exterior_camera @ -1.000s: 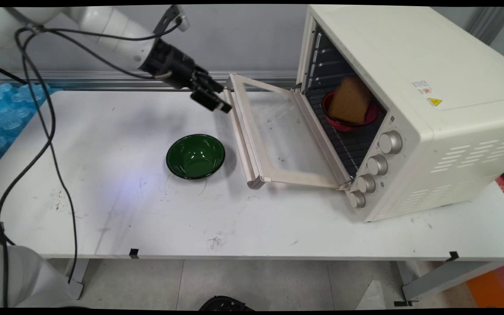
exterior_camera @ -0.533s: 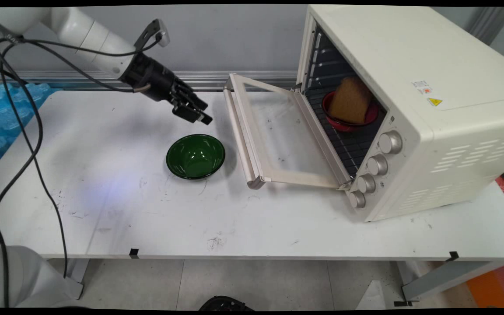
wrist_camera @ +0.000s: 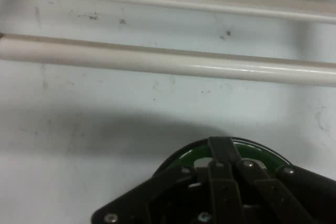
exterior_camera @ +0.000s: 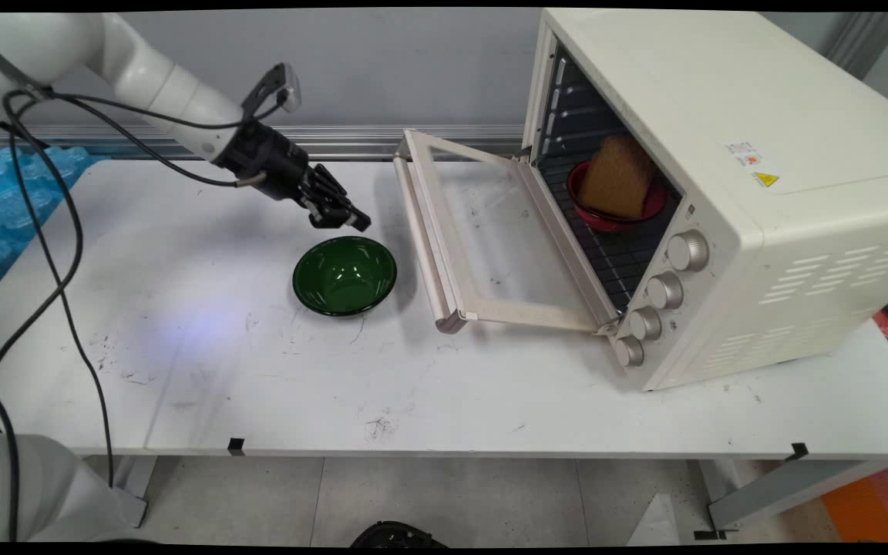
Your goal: Close the oven
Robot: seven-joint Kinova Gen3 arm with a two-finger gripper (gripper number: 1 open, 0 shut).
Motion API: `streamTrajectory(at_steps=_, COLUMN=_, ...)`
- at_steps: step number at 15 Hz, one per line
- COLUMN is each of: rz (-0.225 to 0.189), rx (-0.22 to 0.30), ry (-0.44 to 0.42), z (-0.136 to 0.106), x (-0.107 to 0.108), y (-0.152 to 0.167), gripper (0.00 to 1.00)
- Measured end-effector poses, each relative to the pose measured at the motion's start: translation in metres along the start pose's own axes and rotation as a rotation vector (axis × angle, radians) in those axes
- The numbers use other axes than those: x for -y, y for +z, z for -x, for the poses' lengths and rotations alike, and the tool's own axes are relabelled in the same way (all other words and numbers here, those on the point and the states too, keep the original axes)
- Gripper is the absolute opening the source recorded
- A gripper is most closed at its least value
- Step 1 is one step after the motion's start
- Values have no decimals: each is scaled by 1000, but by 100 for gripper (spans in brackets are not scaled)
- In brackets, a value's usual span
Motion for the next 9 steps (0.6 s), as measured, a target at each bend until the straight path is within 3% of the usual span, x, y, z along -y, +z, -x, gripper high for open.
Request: streamTrajectory(at_steps=9, rz=27, rx=-37, ry=24, z=-3, x=7, y=67, gripper=0)
